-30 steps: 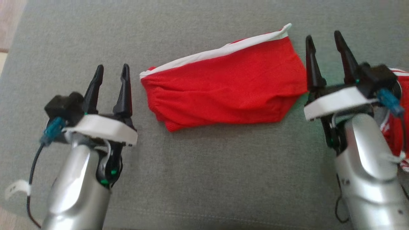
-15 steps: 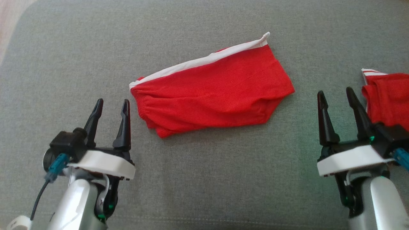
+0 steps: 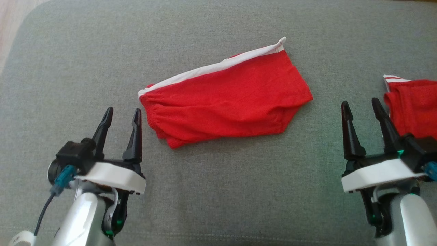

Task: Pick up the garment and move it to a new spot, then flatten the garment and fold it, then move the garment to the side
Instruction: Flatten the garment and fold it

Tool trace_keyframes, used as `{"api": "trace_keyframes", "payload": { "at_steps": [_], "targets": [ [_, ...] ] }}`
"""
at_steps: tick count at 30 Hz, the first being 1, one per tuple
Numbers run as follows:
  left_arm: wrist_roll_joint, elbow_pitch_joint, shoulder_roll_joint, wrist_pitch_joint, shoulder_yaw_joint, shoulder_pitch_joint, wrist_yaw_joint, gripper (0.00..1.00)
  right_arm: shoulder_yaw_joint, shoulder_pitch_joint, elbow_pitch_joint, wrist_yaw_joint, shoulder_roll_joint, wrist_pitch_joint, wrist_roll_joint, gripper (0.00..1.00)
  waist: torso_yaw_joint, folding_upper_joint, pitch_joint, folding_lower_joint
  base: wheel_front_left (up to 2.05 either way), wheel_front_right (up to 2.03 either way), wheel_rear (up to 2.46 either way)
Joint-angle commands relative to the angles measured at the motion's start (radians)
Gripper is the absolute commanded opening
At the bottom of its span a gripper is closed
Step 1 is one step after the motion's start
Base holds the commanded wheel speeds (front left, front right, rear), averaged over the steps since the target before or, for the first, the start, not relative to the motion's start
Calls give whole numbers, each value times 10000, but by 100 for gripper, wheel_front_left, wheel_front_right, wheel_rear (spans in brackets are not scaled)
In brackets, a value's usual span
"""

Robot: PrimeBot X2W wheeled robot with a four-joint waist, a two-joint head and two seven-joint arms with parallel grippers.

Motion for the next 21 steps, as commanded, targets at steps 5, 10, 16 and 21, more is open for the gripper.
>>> {"api": "trace_keyframes", "payload": {
  "at_steps": [5,10,16,21],
  "targets": [
    [-61,-313,236,-96,323,-231,2,100,95,44,-322,63,0,97,135,100,103,0,14,1,0,0,0],
    [-78,-293,174,-99,239,-390,-31,100,77,-418,318,63,0,191,288,100,269,0,136,1,0,0,0],
    [-62,-240,9,-108,78,-719,-154,100,203,-1866,2242,63,1,263,-47,100,641,0,487,1,0,0,0],
    [-36,-95,-225,-117,13,-1092,-318,100,232,-3343,4419,63,1,408,-507,100,1060,0,906,1,0,0,0]
  ]
}}
